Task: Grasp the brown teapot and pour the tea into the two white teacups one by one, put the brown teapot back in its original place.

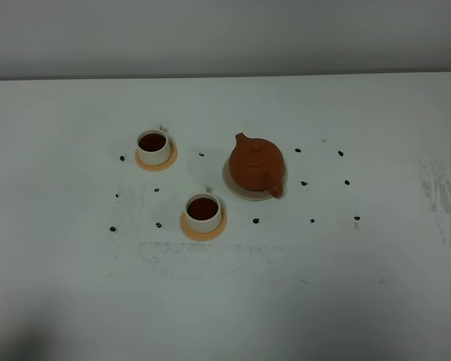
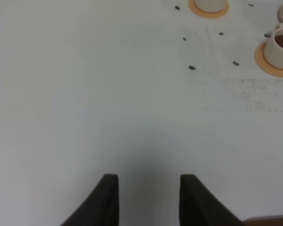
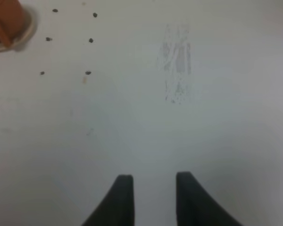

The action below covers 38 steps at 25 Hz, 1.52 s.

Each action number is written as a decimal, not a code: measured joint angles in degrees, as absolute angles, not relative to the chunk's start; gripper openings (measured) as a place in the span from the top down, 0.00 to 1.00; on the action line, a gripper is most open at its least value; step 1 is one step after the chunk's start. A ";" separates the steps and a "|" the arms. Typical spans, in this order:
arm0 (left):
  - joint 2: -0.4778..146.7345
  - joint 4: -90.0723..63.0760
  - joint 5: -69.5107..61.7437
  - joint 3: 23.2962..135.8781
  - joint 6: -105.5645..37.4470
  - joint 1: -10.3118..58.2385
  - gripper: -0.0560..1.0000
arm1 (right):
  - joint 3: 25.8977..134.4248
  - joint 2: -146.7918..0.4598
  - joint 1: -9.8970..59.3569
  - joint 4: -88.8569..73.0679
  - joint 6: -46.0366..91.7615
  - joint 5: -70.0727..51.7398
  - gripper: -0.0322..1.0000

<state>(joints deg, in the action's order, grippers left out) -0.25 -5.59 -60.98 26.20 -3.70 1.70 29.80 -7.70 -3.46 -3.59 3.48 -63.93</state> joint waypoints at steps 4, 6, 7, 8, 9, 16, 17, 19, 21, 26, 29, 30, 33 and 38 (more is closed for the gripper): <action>-0.25 -5.59 -60.98 26.20 -3.70 1.70 0.66 | 29.80 -7.70 -3.50 -3.65 3.48 -63.93 0.76; -0.25 -5.59 -60.98 26.20 -3.70 1.70 0.66 | 29.80 -7.70 -3.50 -3.71 3.48 -63.93 0.76; -0.25 -5.59 -60.98 26.20 -3.64 1.70 0.66 | 29.80 -7.70 -3.50 -3.71 3.48 -63.93 0.76; -0.25 -5.59 -60.98 26.20 -3.56 1.70 0.66 | 29.80 -7.70 -3.50 -3.71 3.48 -63.93 0.76; -0.25 -5.59 -60.98 26.20 -3.56 1.70 0.66 | 29.80 -7.49 -3.50 -3.71 3.48 -63.93 0.76; -0.25 -5.59 -60.98 26.20 -3.56 1.70 0.66 | 29.64 -0.09 -3.50 -4.17 3.48 -63.72 0.76; -0.25 -5.59 -60.98 26.20 -3.56 1.70 0.66 | 29.61 0.00 -3.50 -4.36 3.48 -63.72 0.76; -0.25 -5.59 -60.98 26.20 -3.56 1.70 0.66 | 29.61 0.16 -3.50 -4.58 3.48 -63.72 0.76; -0.25 -5.59 -60.98 26.20 -3.56 1.70 0.66 | 29.61 0.33 -3.50 -4.58 3.43 -63.72 0.76; -0.25 -5.59 -60.98 26.20 -3.56 1.70 0.66 | 29.61 0.38 -3.50 -4.58 3.49 -63.70 0.76; -0.25 -5.59 -60.98 26.20 -3.56 1.70 0.66 | 29.61 0.38 -3.50 -4.58 3.49 -63.70 0.76; -0.25 -5.59 -60.98 26.20 -3.56 1.70 0.66 | 29.61 0.38 -3.50 -4.58 3.49 -63.70 0.76; -0.25 -5.59 -60.98 26.20 -3.56 1.70 0.66 | 29.61 0.38 -3.50 -4.58 3.49 -63.70 0.76; -0.25 -5.59 -60.98 26.20 -3.56 1.70 0.66 | 29.61 0.38 -3.50 -4.58 3.43 -63.70 0.76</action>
<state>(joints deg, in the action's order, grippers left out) -0.25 -5.59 -60.98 26.20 -3.56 1.70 29.61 0.38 -3.50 -4.58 3.43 -63.70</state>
